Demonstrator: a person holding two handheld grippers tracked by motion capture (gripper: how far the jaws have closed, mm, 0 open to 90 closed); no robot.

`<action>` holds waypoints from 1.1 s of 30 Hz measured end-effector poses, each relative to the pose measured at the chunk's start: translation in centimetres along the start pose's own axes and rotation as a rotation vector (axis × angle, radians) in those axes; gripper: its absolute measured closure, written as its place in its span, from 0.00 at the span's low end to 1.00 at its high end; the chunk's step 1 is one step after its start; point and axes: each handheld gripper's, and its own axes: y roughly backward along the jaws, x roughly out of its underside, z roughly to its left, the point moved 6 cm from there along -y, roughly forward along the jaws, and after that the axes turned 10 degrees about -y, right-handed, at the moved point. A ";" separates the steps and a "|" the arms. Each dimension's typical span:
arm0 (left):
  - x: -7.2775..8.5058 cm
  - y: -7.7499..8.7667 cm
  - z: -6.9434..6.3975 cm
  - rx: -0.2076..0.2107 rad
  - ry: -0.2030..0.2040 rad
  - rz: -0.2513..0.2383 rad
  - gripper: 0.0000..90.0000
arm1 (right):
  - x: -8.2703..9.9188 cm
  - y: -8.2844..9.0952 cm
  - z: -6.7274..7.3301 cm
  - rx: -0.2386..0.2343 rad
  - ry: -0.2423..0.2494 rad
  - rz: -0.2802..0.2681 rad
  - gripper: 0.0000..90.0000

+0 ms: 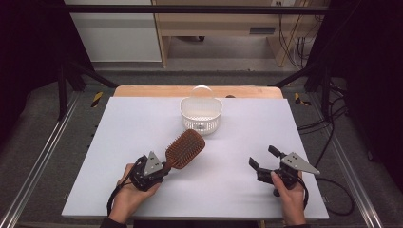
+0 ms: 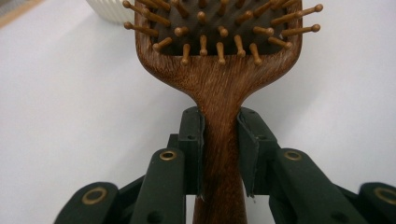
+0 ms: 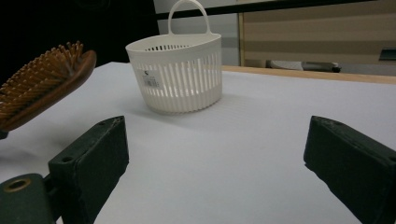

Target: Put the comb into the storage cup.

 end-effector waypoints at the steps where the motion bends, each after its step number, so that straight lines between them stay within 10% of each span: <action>1: -0.1 -0.1 0.2 -0.024 0.010 -0.041 0.80 | 0.0 -0.1 0.3 -0.007 -0.005 -0.003 0.08; 20: -0.1 -0.3 -0.9 -0.059 0.034 -0.181 0.80 | -0.8 -6.0 10.0 -0.182 -0.050 0.020 0.06; 33: 0.0 0.6 -0.6 -0.086 0.077 -0.248 0.80 | -0.9 -8.2 14.0 -0.264 -0.071 0.094 0.05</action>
